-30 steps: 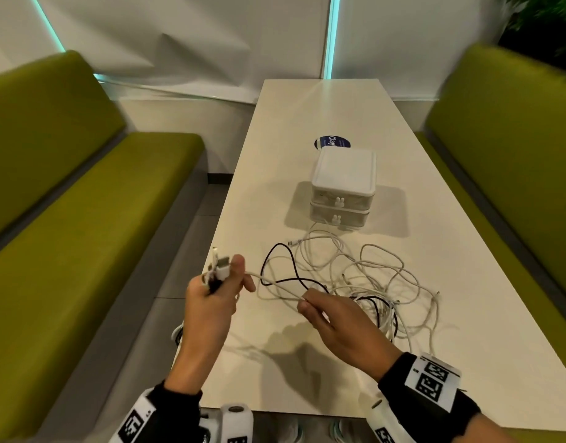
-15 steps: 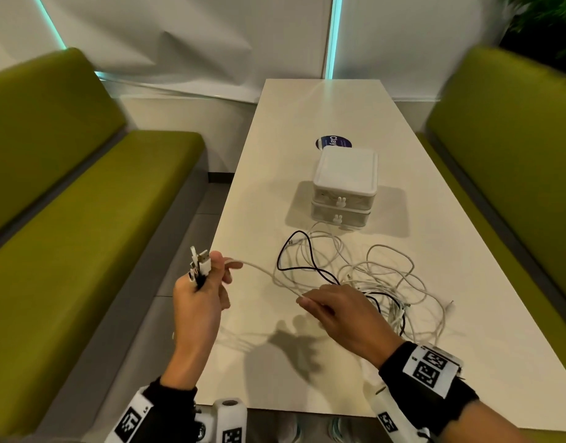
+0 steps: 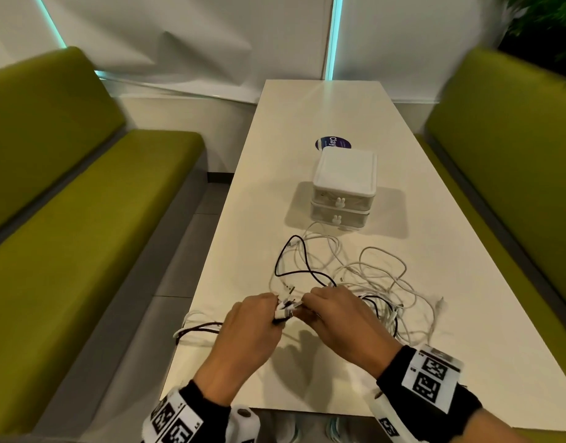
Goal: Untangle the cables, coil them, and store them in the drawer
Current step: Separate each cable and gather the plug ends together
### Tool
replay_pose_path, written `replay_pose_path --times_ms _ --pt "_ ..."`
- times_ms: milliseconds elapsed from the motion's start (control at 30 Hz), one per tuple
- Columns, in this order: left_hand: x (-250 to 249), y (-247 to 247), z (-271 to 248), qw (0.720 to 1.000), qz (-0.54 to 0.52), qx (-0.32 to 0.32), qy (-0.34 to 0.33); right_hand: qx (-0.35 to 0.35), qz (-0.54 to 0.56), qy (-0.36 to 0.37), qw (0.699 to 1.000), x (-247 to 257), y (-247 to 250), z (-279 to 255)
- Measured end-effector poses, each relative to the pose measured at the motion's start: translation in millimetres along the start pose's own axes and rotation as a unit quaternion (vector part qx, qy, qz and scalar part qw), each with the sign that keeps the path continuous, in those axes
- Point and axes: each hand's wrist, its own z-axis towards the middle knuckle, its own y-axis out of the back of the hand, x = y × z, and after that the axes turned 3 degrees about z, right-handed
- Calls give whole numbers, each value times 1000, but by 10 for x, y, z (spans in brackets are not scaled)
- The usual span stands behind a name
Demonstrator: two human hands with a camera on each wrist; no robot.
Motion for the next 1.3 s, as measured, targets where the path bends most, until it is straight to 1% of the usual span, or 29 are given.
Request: replay_pose_path --times_ms 67,100,133,200,233,267,333,400,467,533,567,600,633,700,733,767,800,867,900,933,967,1033,1100,1167,1233,1300 --pt "22 28 -32 1000 18 13 3 32 -16 -19 999 -15 -11 -37" --pt "34 49 -50 1000 6 17 -5 41 -17 -22 999 -20 -19 -46" --pt "51 66 -65 1000 -16 24 -7 47 -6 -22 999 -27 -25 -49" --pt "82 131 -96 994 -104 39 0 51 35 -10 998 -27 -24 -49" --pt "109 170 -106 987 -162 26 3 45 51 -2 998 -32 -19 -51" --pt "135 221 -116 975 -220 -2 3 36 62 3 997 -40 -7 -48" --pt "170 357 -129 947 -318 -50 16 12 88 -3 996 -57 42 -35" --pt "210 481 -140 915 -397 -64 45 -7 116 -17 993 -61 85 5" --pt "210 573 -147 890 -447 -67 62 -12 123 -25 992 -56 99 62" --pt "182 593 -145 878 -469 -66 72 -7 118 -33 992 -55 101 115" --pt "185 578 -135 876 -469 -68 83 -1 118 -41 992 -60 98 139" --pt "196 562 -120 880 -459 -77 91 5 123 -51 991 -60 103 163" --pt "209 548 -105 891 -434 -98 95 10 132 -62 989 -57 120 184" --pt "239 553 -99 909 -368 -174 90 14 152 -75 986 -28 178 244" --pt "237 554 -95 915 -336 -210 76 13 159 -75 984 -17 219 267" --pt "230 547 -93 923 -303 -232 51 14 167 -69 983 9 256 299" --pt "198 536 -82 932 -271 -239 20 18 181 -62 981 42 293 338" --pt "104 488 -36 950 -218 -220 -43 34 228 -48 972 122 368 412" --pt "79 446 -1 959 -186 -205 -67 43 252 -42 966 154 401 444" --pt "55 404 41 968 -147 -186 -77 47 267 -41 962 163 434 465" --pt "46 372 85 978 -108 -167 -65 47 270 -43 961 149 447 475" --pt "56 335 160 991 -57 -120 -6 40 245 -53 967 86 426 444" --pt "85 301 172 995 -45 -85 32 53 178 -67 980 -27 324 372" --pt "118 271 150 993 -70 -80 42 88 93 -104 986 -138 190 276" --pt "155 250 127 992 -90 -76 49 114 -3 -135 984 -272 71 194" --pt "185 252 110 992 -91 -52 73 139 -91 -141 976 -379 4 157"
